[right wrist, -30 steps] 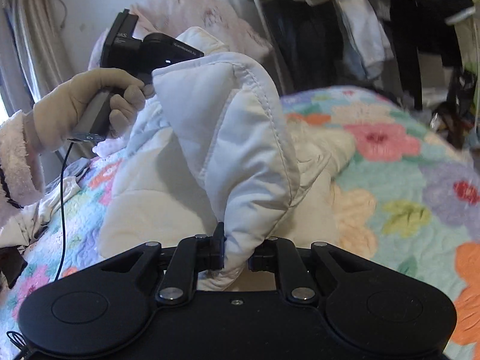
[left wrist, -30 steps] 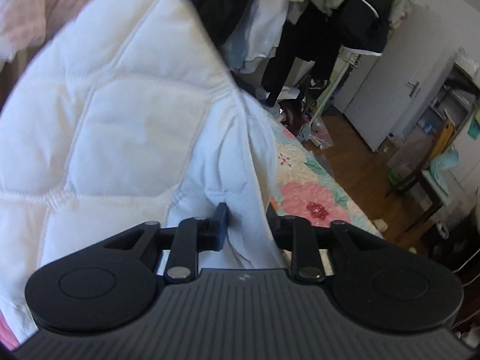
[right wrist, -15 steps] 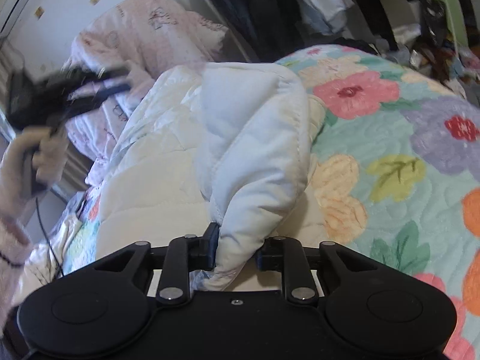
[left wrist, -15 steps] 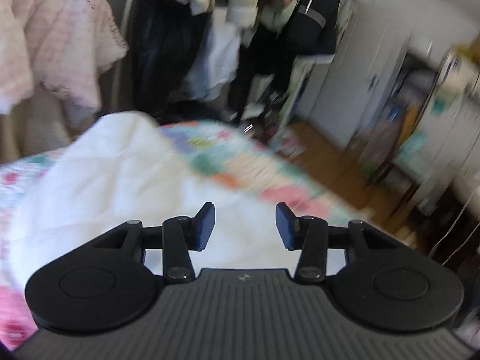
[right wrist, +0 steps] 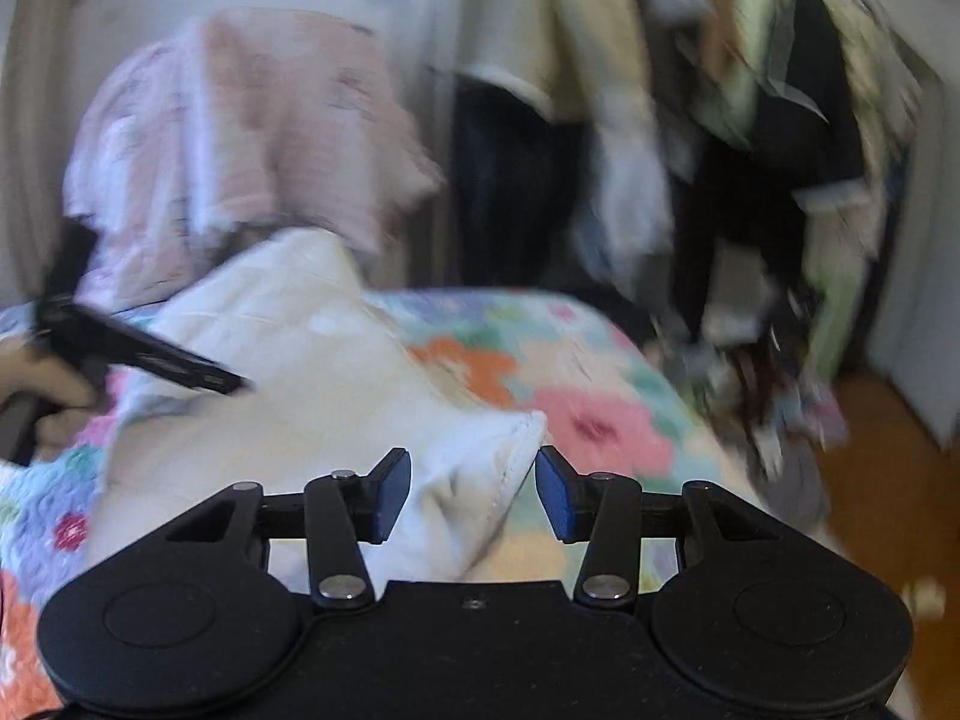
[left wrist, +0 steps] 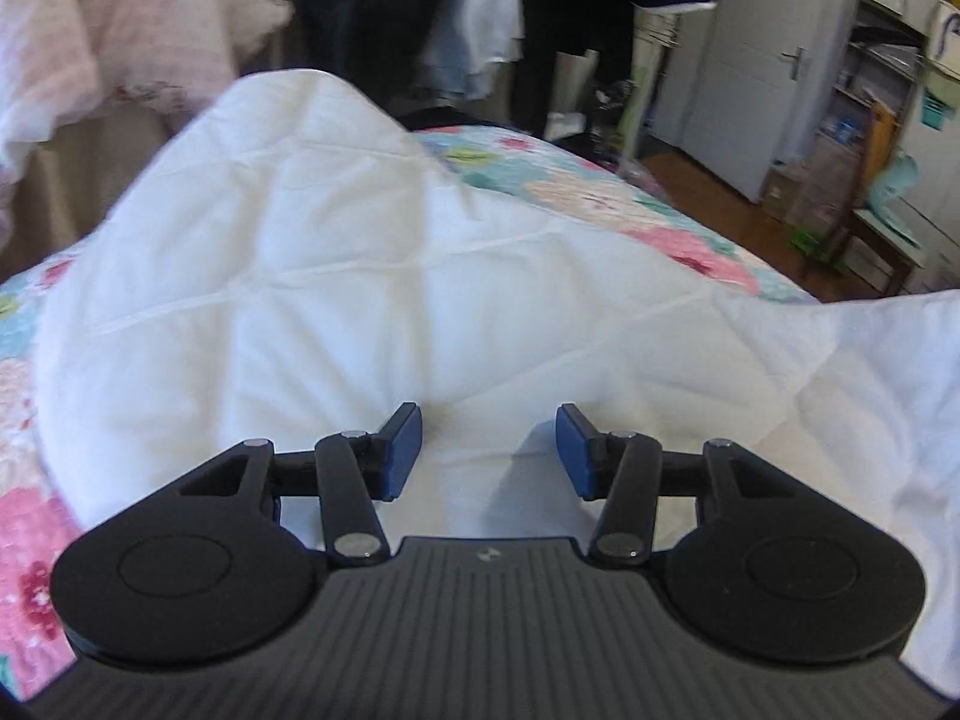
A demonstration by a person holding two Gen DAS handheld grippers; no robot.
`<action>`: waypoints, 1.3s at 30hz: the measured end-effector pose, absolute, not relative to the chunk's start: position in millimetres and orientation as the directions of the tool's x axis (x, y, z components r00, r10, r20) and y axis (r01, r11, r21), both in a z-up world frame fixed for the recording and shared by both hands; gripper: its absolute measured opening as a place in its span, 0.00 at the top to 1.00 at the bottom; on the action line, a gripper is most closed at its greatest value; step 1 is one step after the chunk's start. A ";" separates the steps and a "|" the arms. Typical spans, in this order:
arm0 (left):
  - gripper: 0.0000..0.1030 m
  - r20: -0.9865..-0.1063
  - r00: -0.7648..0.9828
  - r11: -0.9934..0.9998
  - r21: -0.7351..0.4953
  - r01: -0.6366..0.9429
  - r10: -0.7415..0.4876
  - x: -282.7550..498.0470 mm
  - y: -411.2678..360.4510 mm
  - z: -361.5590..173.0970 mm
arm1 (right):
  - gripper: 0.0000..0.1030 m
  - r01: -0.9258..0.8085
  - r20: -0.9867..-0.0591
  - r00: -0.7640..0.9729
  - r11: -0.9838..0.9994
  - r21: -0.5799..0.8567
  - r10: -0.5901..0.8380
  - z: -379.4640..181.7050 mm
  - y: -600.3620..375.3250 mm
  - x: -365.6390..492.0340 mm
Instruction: Fold clothes
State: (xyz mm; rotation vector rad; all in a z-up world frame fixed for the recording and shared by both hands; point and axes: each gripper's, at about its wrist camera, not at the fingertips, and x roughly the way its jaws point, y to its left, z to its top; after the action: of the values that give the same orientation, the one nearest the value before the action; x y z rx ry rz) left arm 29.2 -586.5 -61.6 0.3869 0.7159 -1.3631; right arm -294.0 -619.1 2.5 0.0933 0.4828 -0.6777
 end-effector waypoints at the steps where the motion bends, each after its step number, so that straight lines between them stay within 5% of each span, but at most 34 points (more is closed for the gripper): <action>1: 0.54 -0.667 0.037 0.181 -0.147 0.972 -0.744 26.2 -588.6 -63.2 | 0.51 0.609 -0.468 0.673 0.788 -0.090 -0.573 0.2 -615.7 -287.9; 8: 0.54 -0.681 -0.008 0.125 -0.147 0.981 -0.733 14.7 -601.2 -69.5 | 0.50 0.582 -0.429 0.634 0.762 -0.284 -0.644 3.8 -581.3 -270.3; 14: 0.54 -0.695 -0.029 0.080 -0.124 0.989 -0.718 8.1 -598.5 -71.9 | 0.51 0.555 -0.474 0.697 0.823 -0.118 -0.538 19.2 -589.6 -262.2; 23: 0.54 -0.673 -0.089 0.040 -0.173 0.984 -0.734 0.9 -601.3 -77.6 | 0.52 0.502 -0.363 0.727 0.812 -0.297 -0.582 37.3 -543.1 -243.9; 31: 0.54 -0.635 -0.098 0.072 -0.236 0.969 -0.766 10.5 -569.5 -50.9 | 0.51 0.536 -0.706 0.585 0.844 -0.035 -0.400 -35.3 -595.9 -229.7; 39: 0.52 -0.707 -0.006 0.125 -0.134 0.983 -0.708 -8.2 -517.2 -57.2 | 0.45 0.598 -0.721 0.589 0.797 0.084 -0.366 -69.1 -624.3 -248.3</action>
State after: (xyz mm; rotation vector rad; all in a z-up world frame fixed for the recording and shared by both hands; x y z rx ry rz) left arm -8.2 -517.2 -57.2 0.4695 0.7431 -1.4128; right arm -248.3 -624.3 -69.1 0.3353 0.7529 -0.5731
